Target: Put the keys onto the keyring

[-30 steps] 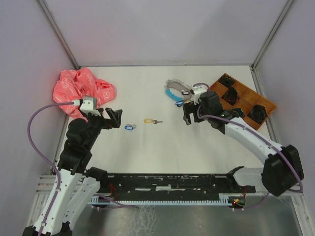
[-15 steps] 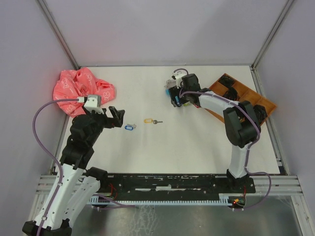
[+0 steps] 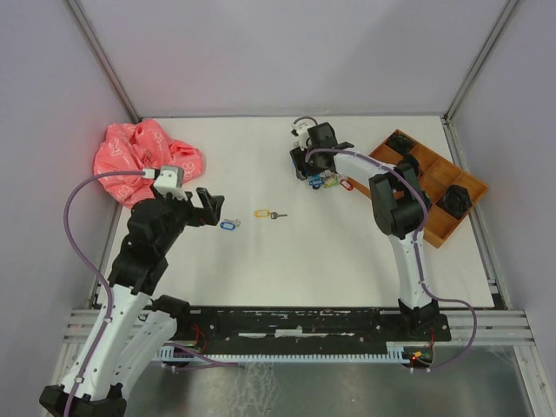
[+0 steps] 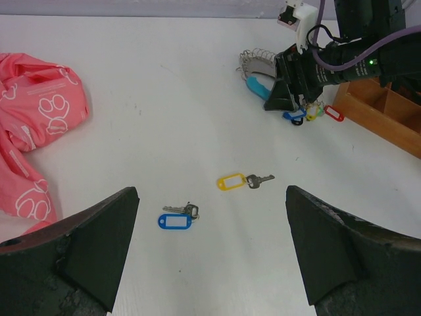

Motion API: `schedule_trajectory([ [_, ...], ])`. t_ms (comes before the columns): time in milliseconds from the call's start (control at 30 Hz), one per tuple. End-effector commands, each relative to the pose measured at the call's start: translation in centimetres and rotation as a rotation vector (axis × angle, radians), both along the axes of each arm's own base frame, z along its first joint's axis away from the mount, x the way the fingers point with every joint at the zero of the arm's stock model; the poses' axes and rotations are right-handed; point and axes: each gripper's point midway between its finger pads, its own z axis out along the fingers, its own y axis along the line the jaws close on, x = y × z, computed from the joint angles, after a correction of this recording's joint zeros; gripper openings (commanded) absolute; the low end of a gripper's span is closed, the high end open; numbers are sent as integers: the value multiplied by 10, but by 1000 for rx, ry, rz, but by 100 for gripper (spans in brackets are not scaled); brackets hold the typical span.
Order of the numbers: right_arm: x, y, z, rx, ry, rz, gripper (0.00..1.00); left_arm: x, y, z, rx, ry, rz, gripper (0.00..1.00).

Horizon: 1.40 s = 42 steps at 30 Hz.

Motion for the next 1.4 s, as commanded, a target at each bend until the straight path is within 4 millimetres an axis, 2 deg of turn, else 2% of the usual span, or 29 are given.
schedule_trajectory([
  [0,-4,5,2,8,46,19,59,1,-4,5,34,-36,-48,99],
  [133,-18,5,0,11,75,38,41,0,-7,6,28,-40,-67,99],
  [300,-48,7,11,17,83,67,29,-1,-13,6,20,-33,-95,99],
  [433,-84,9,24,32,90,84,28,1,-20,-1,-4,22,-117,99],
  [533,-114,7,32,53,105,89,27,1,-33,-8,-61,100,-161,99],
  [700,-165,2,44,74,117,107,27,-4,-57,-34,-240,272,-199,99],
  [867,-206,-1,66,156,83,122,27,-15,-80,-59,-423,391,-254,99],
  [1067,-244,3,78,252,62,151,26,-28,-105,-88,-641,492,-289,100],
  [1233,-268,9,81,314,38,183,26,-32,-126,-95,-735,517,-313,100],
  [1367,-278,13,89,349,-11,209,26,-30,-141,-100,-761,542,-307,100],
])
